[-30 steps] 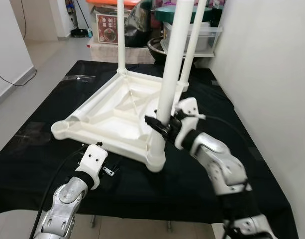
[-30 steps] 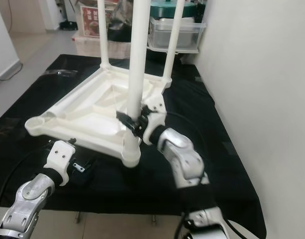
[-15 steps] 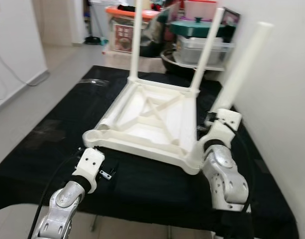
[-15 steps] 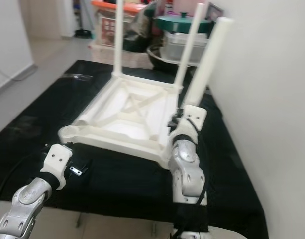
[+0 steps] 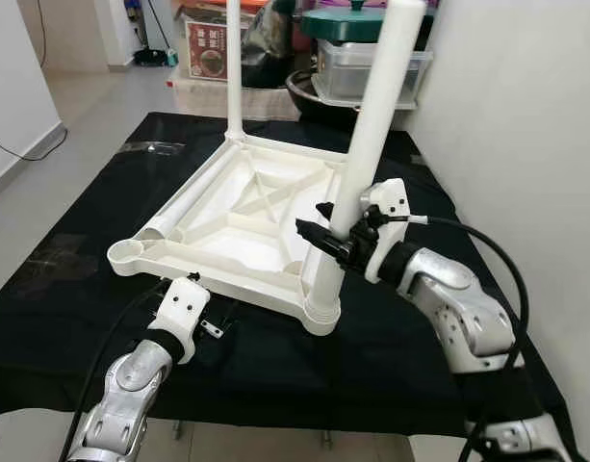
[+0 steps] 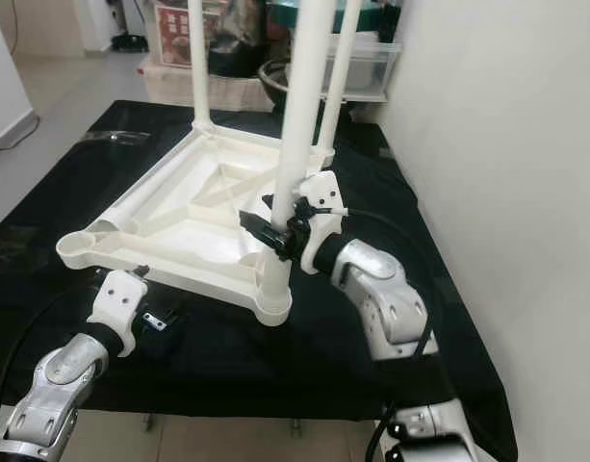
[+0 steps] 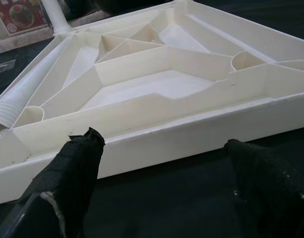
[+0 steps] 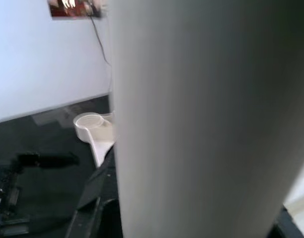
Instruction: Building children table
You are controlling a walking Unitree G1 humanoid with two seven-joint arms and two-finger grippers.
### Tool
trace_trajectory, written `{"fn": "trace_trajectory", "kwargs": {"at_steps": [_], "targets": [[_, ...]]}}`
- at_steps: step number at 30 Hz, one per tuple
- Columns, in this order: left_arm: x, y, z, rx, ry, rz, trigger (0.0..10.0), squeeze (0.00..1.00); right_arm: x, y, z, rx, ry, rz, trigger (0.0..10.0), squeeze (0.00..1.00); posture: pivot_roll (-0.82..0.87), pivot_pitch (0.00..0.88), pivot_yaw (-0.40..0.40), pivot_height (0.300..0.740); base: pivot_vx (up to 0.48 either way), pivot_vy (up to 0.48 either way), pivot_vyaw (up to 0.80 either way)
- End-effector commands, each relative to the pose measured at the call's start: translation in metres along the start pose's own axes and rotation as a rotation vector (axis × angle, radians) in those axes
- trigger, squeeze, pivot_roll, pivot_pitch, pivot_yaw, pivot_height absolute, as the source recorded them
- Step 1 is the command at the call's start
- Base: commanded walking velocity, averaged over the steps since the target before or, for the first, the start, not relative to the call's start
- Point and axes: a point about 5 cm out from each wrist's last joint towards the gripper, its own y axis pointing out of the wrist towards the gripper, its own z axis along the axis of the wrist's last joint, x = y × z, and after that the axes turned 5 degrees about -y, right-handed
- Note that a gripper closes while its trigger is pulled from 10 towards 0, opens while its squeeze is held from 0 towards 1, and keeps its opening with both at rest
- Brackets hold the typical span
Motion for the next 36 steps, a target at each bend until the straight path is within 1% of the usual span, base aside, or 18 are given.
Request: {"fn": "trace_trajectory", "kwargs": {"at_steps": [1, 3, 5, 6, 7, 10, 12, 13, 16, 17, 18, 25, 26, 29, 33, 34, 35, 36], "targets": [[0.001, 0.001, -0.001, -0.003, -0.005, -0.004, 10.0, 0.0, 0.002, 0.017, -0.015, -0.076, 0.036, -0.117, 0.0, 0.0, 0.05, 0.0, -0.101, 0.74, 0.0, 0.0, 0.0], [0.001, 0.001, -0.001, -0.003, -0.005, -0.004, 10.0, 0.0, 0.002, 0.017, -0.015, -0.076, 0.036, -0.117, 0.0, 0.0, 0.05, 0.0, -0.101, 0.74, 0.0, 0.0, 0.0], [0.001, 0.0, -0.001, -0.002, -0.006, -0.001, 10.0, 0.0, 0.025, 0.018, -0.036, -0.16, 0.17, -0.589, 0.0, 0.0, 0.05, 0.0, -0.106, 0.74, 0.0, 0.0, 0.0], [0.001, 0.0, -0.001, -0.002, -0.006, -0.001, 10.0, 0.0, 0.025, 0.018, -0.036, -0.16, 0.17, -0.589, 0.0, 0.0, 0.05, 0.0, -0.106, 0.74, 0.0, 0.0, 0.0], [0.001, -0.001, -0.002, -0.005, -0.007, 0.0, 10.0, 0.0, 0.033, 0.007, -0.049, -0.203, 0.253, -0.833, 0.0, 0.0, 0.05, 0.0, -0.106, 0.74, 0.0, 0.0, 0.0], [0.001, -0.002, -0.003, -0.008, -0.009, 0.002, 10.0, 0.0, 0.035, -0.009, -0.061, -0.236, 0.311, -1.025, 0.0, 0.0, 0.05, 0.0, -0.104, 0.74, 0.0, 0.0, 0.0], [0.002, -0.004, -0.004, -0.01, -0.01, -0.001, 10.0, 0.0, 0.019, -0.035, -0.072, -0.28, 0.323, -1.216, 0.0, 0.0, 0.04, 0.0, -0.092, 0.74, 0.0, 0.0, 0.0], [0.002, -0.003, -0.004, -0.011, -0.01, -0.003, 10.0, 0.0, 0.006, -0.032, -0.071, -0.279, 0.313, -1.149, 7.3, 0.0, 0.02, 0.0, -0.081, 0.74, 0.0, 0.0, 0.0], [0.002, -0.003, -0.004, -0.012, -0.01, -0.005, 10.0, 0.0, -0.003, -0.028, -0.07, -0.275, 0.309, -1.085, 7.3, 0.0, 0.02, 0.0, -0.081, 0.74, 0.0, 0.0, 0.0], [0.003, -0.001, -0.004, -0.012, -0.01, -0.014, 10.0, 0.0, -0.012, -0.02, -0.059, -0.213, 0.274, -0.965, 10.0, 0.0, 0.02, 0.0, -0.077, 0.74, 0.0, 0.0, 0.0], [0.004, 0.001, -0.003, -0.009, -0.01, -0.022, 10.0, 0.0, -0.016, -0.013, -0.047, -0.137, 0.264, -0.857, 10.0, 1.0, 0.01, 0.0, -0.075, 0.74, 0.0, 0.0, 0.0], [0.003, 0.006, 0.001, 0.002, -0.016, -0.024, 10.0, 0.0, -0.006, 0.005, -0.01, 0.014, 0.194, -0.606, 10.0, 1.0, 0.01, 0.0, -0.076, 0.74, 0.0, 0.0, 0.0], [0.002, 0.007, 0.001, 0.003, -0.017, -0.022, 10.0, 0.0, -0.003, 0.008, -0.003, 0.033, 0.167, -0.52, 10.0, 0.01, 0.01, 0.0, -0.079, 0.74, 0.0, 0.0, 0.0], [0.004, 0.006, 0.0, 0.003, -0.017, -0.023, 10.0, 0.0, -0.001, 0.011, 0.005, 0.062, 0.075, -0.25, 10.0, 0.0, 0.03, 0.0, -0.09, 0.74, 0.0, 0.0, 0.0], [0.004, 0.004, 0.0, 0.006, -0.018, -0.016, 10.0, 0.0, -0.001, 0.013, 0.003, 0.035, 0.007, -0.061, 10.0, 0.0, 0.04, 0.0, -0.108, 0.74, 0.0, 0.0, 0.0], [0.003, 0.003, 0.0, 0.006, -0.02, -0.009, 10.0, 0.0, 0.0, 0.016, 0.002, 0.031, 0.036, -0.016, 8.5, 0.0, 0.05, 0.0, -0.109, 0.74, 0.0, 0.0, 0.0], [0.003, 0.003, 0.0, 0.006, -0.02, -0.009, 10.0, 0.0, 0.0, 0.016, 0.002, 0.031, 0.036, -0.016, 8.5, 0.0, 0.05, 0.0, -0.109, 0.74, 0.0, 0.0, 0.0], [0.002, 0.002, 0.0, 0.004, -0.02, -0.005, 10.0, 0.0, 0.0, 0.021, -0.001, 0.028, 0.055, 0.006, 4.1, 0.0, 0.05, 0.0, -0.109, 0.74, 0.0, 0.0, 0.0]]}}
